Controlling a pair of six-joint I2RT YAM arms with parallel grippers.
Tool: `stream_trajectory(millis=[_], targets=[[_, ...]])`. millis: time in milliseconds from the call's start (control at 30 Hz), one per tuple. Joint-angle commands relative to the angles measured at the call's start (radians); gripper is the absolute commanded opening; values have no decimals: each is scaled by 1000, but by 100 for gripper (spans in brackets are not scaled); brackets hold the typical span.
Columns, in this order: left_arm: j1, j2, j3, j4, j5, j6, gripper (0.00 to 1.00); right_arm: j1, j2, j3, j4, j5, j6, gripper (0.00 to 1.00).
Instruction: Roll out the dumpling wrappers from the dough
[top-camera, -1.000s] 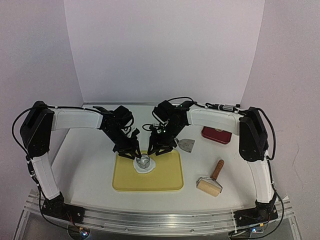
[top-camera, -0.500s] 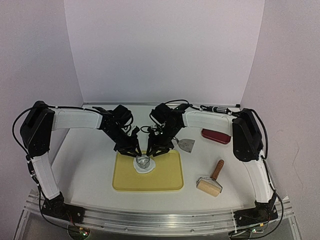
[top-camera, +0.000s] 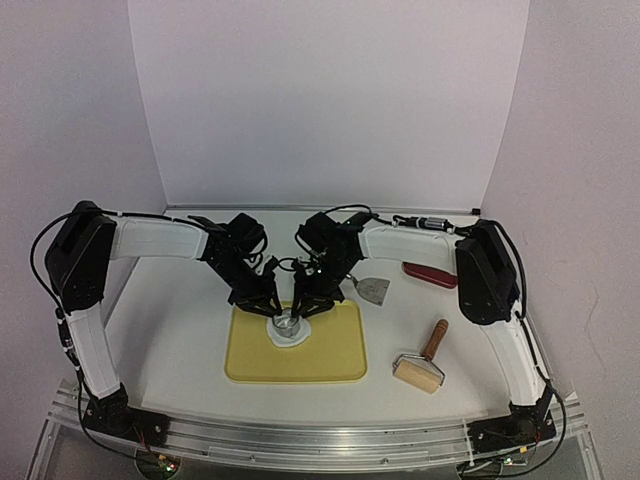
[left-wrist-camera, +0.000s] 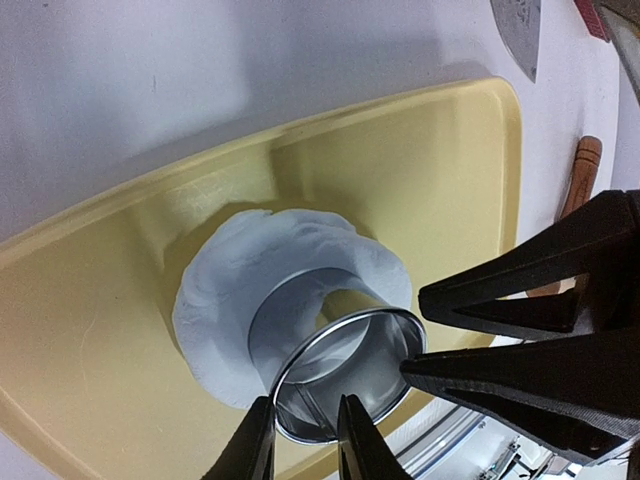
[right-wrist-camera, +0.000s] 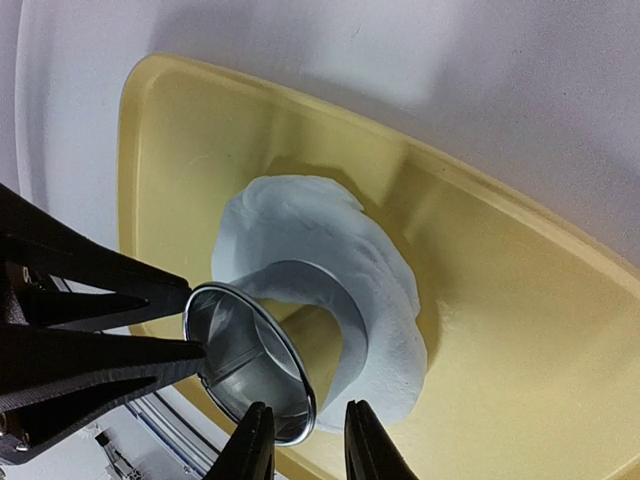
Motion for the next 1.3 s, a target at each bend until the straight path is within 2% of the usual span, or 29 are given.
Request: stream_trajectory(millis=[0,433,600,767,900,1267], targets=[[2,29,-1,6,-14,25,22,6,25,34,4,-8,-6,25],[2,32,-4,1,-13,40,21,6,45,20,4,3,-9,15],[2,-6,-6,8,-22,52,31,6,47,20,4,7,-12,14],[2,-13,-13,12,-26,56,32,7,50,21,4,7,-14,14],[2,9,-16,13,-22,57,23,6,53,24,2,9,-16,13],[2,40,-54,24,0,85,11,6,67,-6,1,20,-25,10]])
